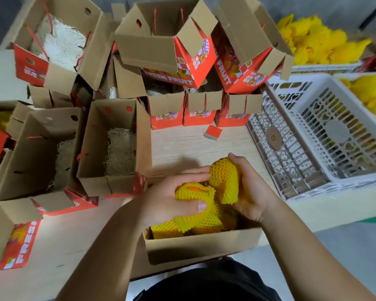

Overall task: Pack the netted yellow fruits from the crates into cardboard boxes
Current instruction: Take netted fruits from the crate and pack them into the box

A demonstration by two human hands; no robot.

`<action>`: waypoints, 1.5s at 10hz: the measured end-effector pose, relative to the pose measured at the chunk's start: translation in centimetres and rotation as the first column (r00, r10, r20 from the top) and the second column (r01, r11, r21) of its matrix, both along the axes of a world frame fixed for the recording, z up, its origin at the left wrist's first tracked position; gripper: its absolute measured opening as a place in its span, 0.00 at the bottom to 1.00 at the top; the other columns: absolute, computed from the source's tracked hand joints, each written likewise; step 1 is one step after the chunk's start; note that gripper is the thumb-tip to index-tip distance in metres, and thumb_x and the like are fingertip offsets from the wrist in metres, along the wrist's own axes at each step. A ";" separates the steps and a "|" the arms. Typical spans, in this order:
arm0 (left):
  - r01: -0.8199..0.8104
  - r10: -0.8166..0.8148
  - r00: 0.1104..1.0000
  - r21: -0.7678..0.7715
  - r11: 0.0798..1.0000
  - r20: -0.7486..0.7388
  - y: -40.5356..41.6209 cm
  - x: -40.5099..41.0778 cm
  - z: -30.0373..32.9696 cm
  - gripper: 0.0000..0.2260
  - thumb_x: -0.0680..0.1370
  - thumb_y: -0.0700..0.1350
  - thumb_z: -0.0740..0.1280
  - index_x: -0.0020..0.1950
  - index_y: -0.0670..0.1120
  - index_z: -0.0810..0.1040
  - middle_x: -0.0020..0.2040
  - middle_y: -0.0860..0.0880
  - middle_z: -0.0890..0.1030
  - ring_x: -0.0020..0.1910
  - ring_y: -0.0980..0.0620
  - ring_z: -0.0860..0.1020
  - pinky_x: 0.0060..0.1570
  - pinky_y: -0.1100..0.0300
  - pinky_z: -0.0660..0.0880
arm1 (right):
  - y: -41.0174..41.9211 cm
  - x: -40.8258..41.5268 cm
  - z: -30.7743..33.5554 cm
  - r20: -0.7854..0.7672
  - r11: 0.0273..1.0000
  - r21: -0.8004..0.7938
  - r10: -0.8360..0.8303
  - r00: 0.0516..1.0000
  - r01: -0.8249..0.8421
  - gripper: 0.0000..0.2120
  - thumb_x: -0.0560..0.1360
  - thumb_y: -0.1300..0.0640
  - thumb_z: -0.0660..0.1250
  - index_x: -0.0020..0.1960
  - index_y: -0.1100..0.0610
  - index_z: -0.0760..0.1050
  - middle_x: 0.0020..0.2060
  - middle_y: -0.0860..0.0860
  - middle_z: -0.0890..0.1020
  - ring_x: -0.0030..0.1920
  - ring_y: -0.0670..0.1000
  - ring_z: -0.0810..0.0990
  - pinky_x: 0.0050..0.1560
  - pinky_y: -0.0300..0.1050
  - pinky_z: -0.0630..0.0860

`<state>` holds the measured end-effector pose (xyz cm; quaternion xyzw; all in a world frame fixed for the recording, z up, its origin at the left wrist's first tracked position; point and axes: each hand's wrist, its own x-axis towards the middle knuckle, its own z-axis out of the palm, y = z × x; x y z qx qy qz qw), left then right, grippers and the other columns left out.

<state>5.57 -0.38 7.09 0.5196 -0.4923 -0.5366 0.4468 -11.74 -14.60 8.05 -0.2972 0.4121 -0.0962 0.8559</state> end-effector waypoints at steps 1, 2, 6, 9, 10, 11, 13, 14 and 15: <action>0.011 -0.011 1.000 -0.007 1.000 -0.002 -0.1 0.4 -0.4 0.28 0.76 0.45 0.75 0.75 0.45 0.74 0.76 0.55 0.73 0.75 0.53 0.71 0.73 0.51 0.70 | 0.0 -0.2 0.1 0.027 0.999 -0.028 -0.046 0.999 0.047 0.17 0.73 0.41 0.71 0.52 0.54 0.83 0.47 0.58 0.82 0.43 0.57 0.82 0.44 0.49 0.83; 0.014 -0.014 0.998 0.005 1.000 -0.058 0.1 1.2 -0.8 0.24 0.76 0.43 0.74 0.72 0.45 0.78 0.74 0.52 0.75 0.72 0.50 0.75 0.67 0.51 0.75 | -0.2 -0.3 -0.2 0.087 0.997 -0.020 -0.074 0.993 0.076 0.19 0.74 0.44 0.71 0.61 0.51 0.81 0.52 0.58 0.82 0.46 0.57 0.84 0.47 0.51 0.83; 0.019 -0.025 0.996 0.075 0.997 0.081 0.5 0.6 -0.8 0.26 0.75 0.41 0.77 0.72 0.48 0.77 0.78 0.56 0.67 0.73 0.62 0.70 0.69 0.61 0.71 | 0.5 -0.6 -0.4 0.046 0.995 -0.098 0.000 0.999 0.004 0.18 0.76 0.45 0.69 0.62 0.52 0.79 0.61 0.59 0.83 0.52 0.57 0.85 0.47 0.51 0.84; 0.104 -0.093 0.986 0.072 0.992 -0.137 1.6 3.1 -0.5 0.26 0.72 0.49 0.72 0.70 0.45 0.80 0.73 0.48 0.76 0.71 0.45 0.75 0.65 0.52 0.76 | -1.4 -2.8 -0.7 0.184 0.887 0.043 0.446 0.876 -0.461 0.29 0.79 0.35 0.65 0.71 0.55 0.77 0.63 0.61 0.81 0.55 0.62 0.84 0.58 0.56 0.80; -0.060 0.060 0.998 0.208 0.976 0.006 1.9 4.4 -2.2 0.43 0.62 0.59 0.75 0.74 0.40 0.74 0.74 0.41 0.74 0.73 0.39 0.73 0.71 0.40 0.71 | -2.3 -3.3 -0.9 0.175 0.808 0.028 0.575 0.799 -0.588 0.34 0.76 0.35 0.69 0.73 0.56 0.74 0.65 0.61 0.80 0.59 0.61 0.84 0.64 0.59 0.79; -0.154 0.197 0.977 0.375 0.914 -0.078 2.1 5.4 -3.9 0.51 0.53 0.54 0.79 0.74 0.36 0.71 0.71 0.35 0.75 0.69 0.34 0.76 0.69 0.35 0.72 | -2.8 -3.4 -1.3 0.133 0.770 -0.008 0.633 0.763 -0.637 0.37 0.73 0.33 0.72 0.73 0.56 0.75 0.67 0.61 0.79 0.63 0.60 0.81 0.69 0.63 0.72; -0.169 0.312 0.912 0.449 0.877 -0.266 1.8 6.1 -5.9 0.42 0.62 0.40 0.75 0.74 0.32 0.67 0.69 0.29 0.74 0.67 0.27 0.75 0.68 0.29 0.70 | -2.3 -2.6 -1.9 0.253 0.781 0.042 0.595 0.763 -0.623 0.35 0.72 0.36 0.75 0.72 0.54 0.76 0.66 0.57 0.81 0.65 0.56 0.81 0.72 0.59 0.69; -0.191 0.348 0.890 0.452 0.871 -0.295 1.8 6.1 -6.1 0.39 0.65 0.39 0.72 0.75 0.31 0.65 0.71 0.28 0.72 0.68 0.27 0.74 0.69 0.29 0.69 | -1.8 -2.5 -2.2 0.304 0.781 0.055 0.580 0.756 -0.622 0.35 0.70 0.37 0.76 0.71 0.55 0.77 0.66 0.57 0.81 0.65 0.55 0.81 0.66 0.52 0.76; -0.138 0.285 0.893 0.391 0.910 -0.348 1.4 5.6 -5.2 0.48 0.59 0.43 0.81 0.76 0.34 0.67 0.71 0.30 0.73 0.69 0.30 0.75 0.70 0.33 0.70 | -1.2 -2.1 -2.3 0.303 0.793 0.054 0.566 0.766 -0.607 0.35 0.70 0.34 0.74 0.70 0.54 0.78 0.66 0.56 0.81 0.65 0.55 0.81 0.64 0.51 0.77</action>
